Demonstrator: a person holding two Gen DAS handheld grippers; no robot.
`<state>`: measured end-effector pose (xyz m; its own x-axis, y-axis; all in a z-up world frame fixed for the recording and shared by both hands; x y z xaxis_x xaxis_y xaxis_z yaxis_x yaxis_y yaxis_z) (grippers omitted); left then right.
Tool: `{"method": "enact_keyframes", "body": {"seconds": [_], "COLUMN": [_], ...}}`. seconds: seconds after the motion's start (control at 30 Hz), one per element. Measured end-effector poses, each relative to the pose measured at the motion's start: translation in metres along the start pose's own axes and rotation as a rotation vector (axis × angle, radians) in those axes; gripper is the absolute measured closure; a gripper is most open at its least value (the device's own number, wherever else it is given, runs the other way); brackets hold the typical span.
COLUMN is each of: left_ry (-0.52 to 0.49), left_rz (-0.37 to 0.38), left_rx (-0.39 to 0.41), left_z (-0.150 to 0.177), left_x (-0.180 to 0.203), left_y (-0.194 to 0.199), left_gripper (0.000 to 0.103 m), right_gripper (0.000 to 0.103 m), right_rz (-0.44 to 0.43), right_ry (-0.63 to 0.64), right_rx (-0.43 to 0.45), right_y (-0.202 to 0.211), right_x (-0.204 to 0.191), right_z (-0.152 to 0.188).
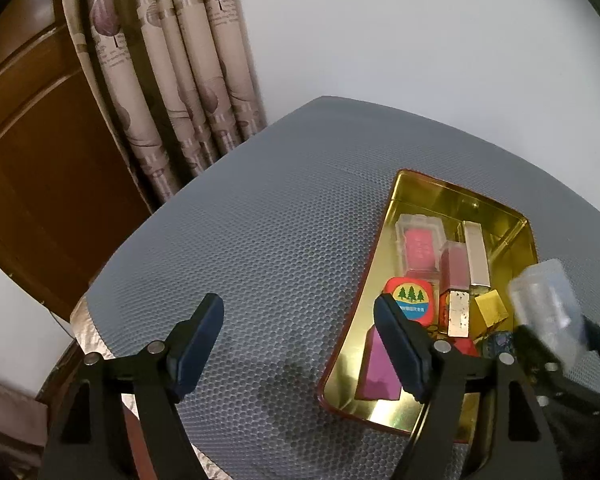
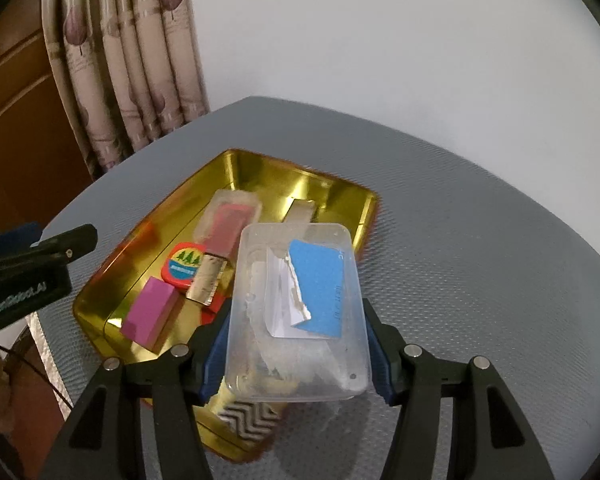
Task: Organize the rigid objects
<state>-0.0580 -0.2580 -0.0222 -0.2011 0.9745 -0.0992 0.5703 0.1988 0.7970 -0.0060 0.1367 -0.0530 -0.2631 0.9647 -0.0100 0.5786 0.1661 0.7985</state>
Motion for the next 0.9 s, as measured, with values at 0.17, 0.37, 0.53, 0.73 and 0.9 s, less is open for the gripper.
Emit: {"method": "enact_keyframes", "body": {"seconds": [0.17, 0.37, 0.53, 0.73, 0.9], "left_ry": [-0.007, -0.014, -0.023, -0.048, -0.067], "left_rz": [0.006, 0.019, 0.03, 0.056, 0.071], "left_rx": [-0.002, -0.007, -0.007, 0.009, 0.015], "left_z": [0.0, 0.0, 0.0, 0.002, 0.004], "left_x": [0.001, 0.004, 0.006, 0.014, 0.02], "left_y": [0.001, -0.001, -0.001, 0.003, 0.008], "left_gripper": [0.028, 0.028, 0.028, 0.028, 0.027], "right_gripper": [0.043, 0.033, 0.026, 0.026, 0.026], "right_rz": [0.025, 0.042, 0.043, 0.042, 0.061], "right_ry": [-0.006, -0.002, -0.011, -0.041, -0.032], "right_rx": [-0.01, -0.023, -0.026, 0.001, 0.016], "right_y": [-0.011, -0.016, -0.001, 0.026, 0.038], "right_x": [-0.006, -0.011, -0.012, -0.011, -0.017], "right_z": [0.0, 0.001, 0.007, 0.022, 0.023]}}
Point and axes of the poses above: each gripper's, at about its wrist camera, not at the fingertips, and y roughly against the way its jaws point, x to its right, z to its underside, the point moved 3 cm from there along -y, roughly the way its jaws point, and after that the axes turned 3 degrees about -x, right-handed, at the moved point
